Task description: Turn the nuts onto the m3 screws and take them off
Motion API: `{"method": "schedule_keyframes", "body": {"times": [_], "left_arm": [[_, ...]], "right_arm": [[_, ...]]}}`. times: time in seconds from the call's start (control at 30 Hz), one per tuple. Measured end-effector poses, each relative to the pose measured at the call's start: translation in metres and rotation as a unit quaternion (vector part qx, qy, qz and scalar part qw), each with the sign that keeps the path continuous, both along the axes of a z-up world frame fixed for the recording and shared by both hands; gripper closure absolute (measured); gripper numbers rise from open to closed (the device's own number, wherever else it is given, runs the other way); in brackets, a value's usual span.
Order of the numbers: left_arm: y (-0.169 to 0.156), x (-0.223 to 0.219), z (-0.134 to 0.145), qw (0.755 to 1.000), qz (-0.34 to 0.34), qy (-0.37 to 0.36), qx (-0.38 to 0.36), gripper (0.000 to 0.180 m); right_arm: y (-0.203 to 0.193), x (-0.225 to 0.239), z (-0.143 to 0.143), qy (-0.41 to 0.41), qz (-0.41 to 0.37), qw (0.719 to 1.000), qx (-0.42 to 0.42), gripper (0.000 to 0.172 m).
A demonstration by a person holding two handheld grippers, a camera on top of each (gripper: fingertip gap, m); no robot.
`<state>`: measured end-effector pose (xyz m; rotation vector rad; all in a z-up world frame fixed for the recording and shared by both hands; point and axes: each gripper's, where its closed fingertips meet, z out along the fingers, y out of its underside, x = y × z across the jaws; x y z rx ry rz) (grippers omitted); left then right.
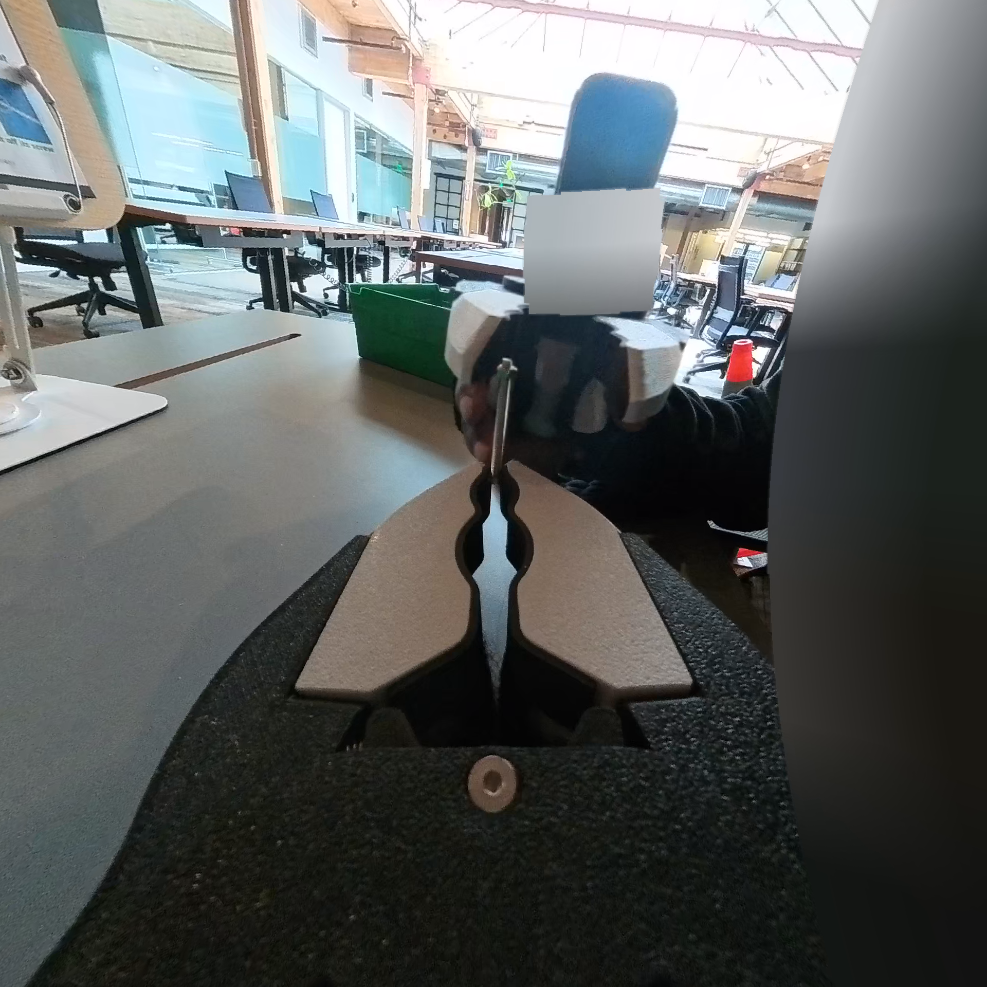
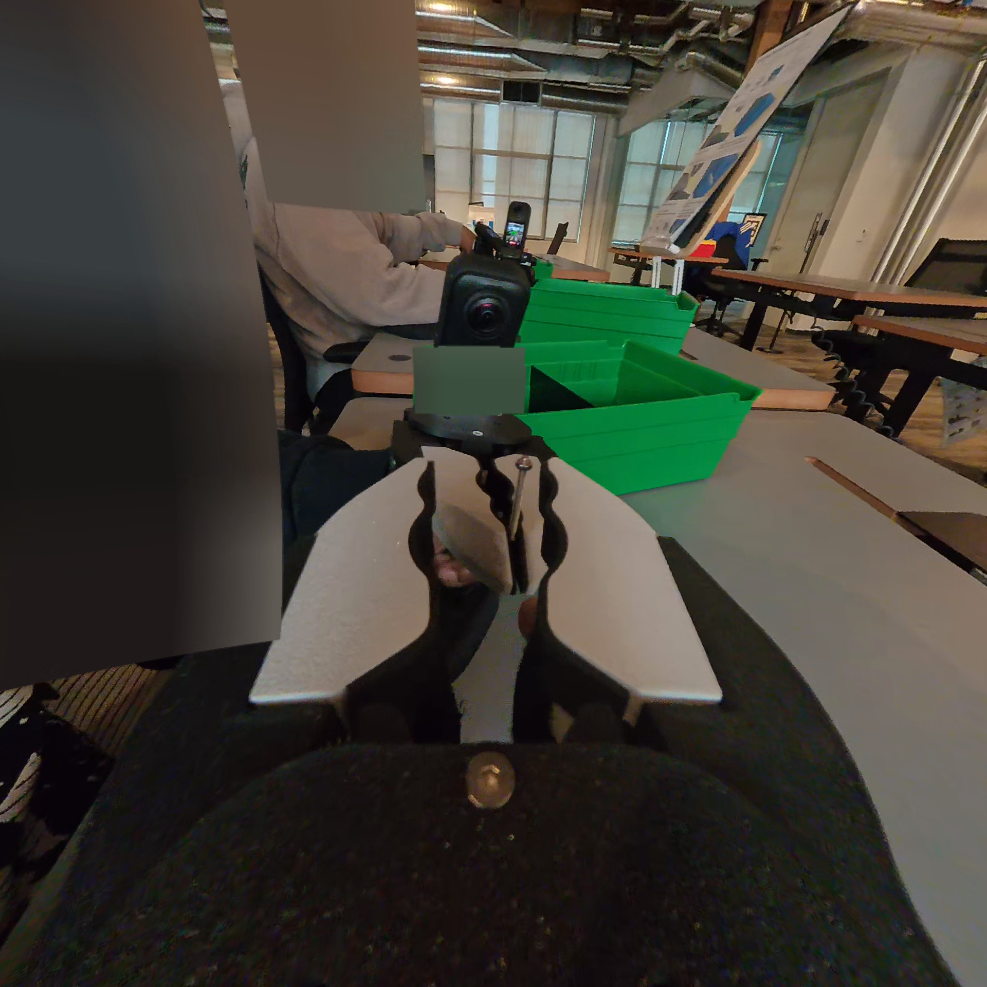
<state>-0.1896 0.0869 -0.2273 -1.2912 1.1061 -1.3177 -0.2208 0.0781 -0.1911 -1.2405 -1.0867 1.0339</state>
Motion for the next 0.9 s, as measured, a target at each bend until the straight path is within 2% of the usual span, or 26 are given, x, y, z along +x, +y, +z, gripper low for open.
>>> {"method": "schedule_keyframes", "body": {"times": [0.23,0.37,0.5,0.63,0.77,0.9], "left_arm": [[0.000,0.000,0.000,1.000,-0.001,-0.001,-0.002,0.178],[0.000,0.000,0.000,1.000,-0.002,0.001,-0.001,0.178],[0.000,0.000,0.000,1.000,-0.001,0.001,-0.001,0.178],[0.001,0.000,0.000,1.000,0.000,-0.001,-0.002,0.178],[0.000,0.000,0.000,1.000,0.000,0.000,-0.001,0.178],[0.000,0.000,-0.001,1.000,-0.001,0.002,-0.001,0.178]], "right_arm": [[0.002,0.011,0.004,0.012,0.001,1.000,-0.009,0.155],[0.003,0.004,0.002,0.010,-0.005,1.000,-0.004,0.140],[-0.001,-0.001,-0.001,-0.002,0.004,1.000,0.002,0.138],[-0.002,0.007,0.002,0.003,0.007,1.000,-0.004,0.155],[0.002,0.011,0.005,0.014,-0.005,1.000,-0.003,0.154],[0.003,0.002,0.001,0.009,-0.005,1.000,0.002,0.137]]}}
